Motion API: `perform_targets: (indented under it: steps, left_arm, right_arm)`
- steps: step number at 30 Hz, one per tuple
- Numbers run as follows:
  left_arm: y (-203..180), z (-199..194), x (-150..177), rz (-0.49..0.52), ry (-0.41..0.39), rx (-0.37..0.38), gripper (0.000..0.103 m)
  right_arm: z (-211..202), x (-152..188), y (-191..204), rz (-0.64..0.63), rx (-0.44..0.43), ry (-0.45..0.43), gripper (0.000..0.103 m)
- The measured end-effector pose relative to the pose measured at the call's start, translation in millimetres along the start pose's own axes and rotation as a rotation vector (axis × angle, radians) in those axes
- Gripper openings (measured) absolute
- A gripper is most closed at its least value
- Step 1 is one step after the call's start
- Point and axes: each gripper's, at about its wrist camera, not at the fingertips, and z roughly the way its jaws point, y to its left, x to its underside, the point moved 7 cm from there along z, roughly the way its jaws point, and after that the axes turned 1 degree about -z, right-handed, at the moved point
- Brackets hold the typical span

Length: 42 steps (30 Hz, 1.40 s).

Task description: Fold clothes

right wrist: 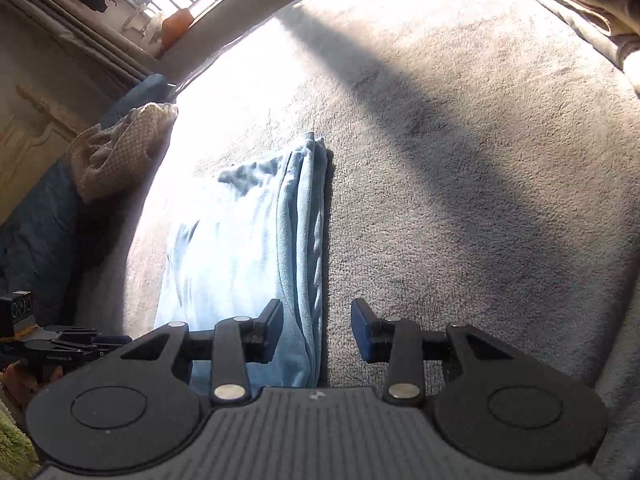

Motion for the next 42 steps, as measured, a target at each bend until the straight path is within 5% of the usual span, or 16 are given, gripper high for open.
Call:
perform_targets:
  steps: [7,19,20,22,25,32,36,38,42]
  left_arm:
    - [-35,31,10,0.136,-0.003,0.013,0.031]
    - [-19,38,18,0.060,-0.004,0.033,0.031]
    - [-19,38,19,0.063,-0.006,0.033,0.031]
    - [-19,38,19,0.065,-0.008,0.035,0.031]
    - [-18,37,19,0.061,-0.011,0.042,0.031]
    - [-14,31,22,0.060,-0.013,0.044,0.031]
    - [-14,32,22,0.062,-0.016,0.036,0.031]
    - [-14,31,23,0.062,-0.018,0.033,0.031]
    - [-13,31,23,0.057,-0.023,0.029,0.032]
  right_arm:
    - [19,-44,23,-0.135,0.019,-0.130,0.034]
    - [78,-72,16,-0.176,0.068,-0.129,0.034]
    - [79,-73,14,-0.172,0.064,-0.131,0.032]
    - [75,-73,15,-0.182,0.058,-0.154,0.008]
    - [65,-73,20,-0.210,0.055,-0.205,0.005]
    - [80,-70,9,-0.257,0.128,-0.198,0.007]
    - [64,-73,7,-0.257,0.154,-0.224,0.026]
    - [47,-72,8,-0.263,0.163,-0.253,0.026]
    - [31,-42,34,-0.399,0.046,-0.185,0.026]
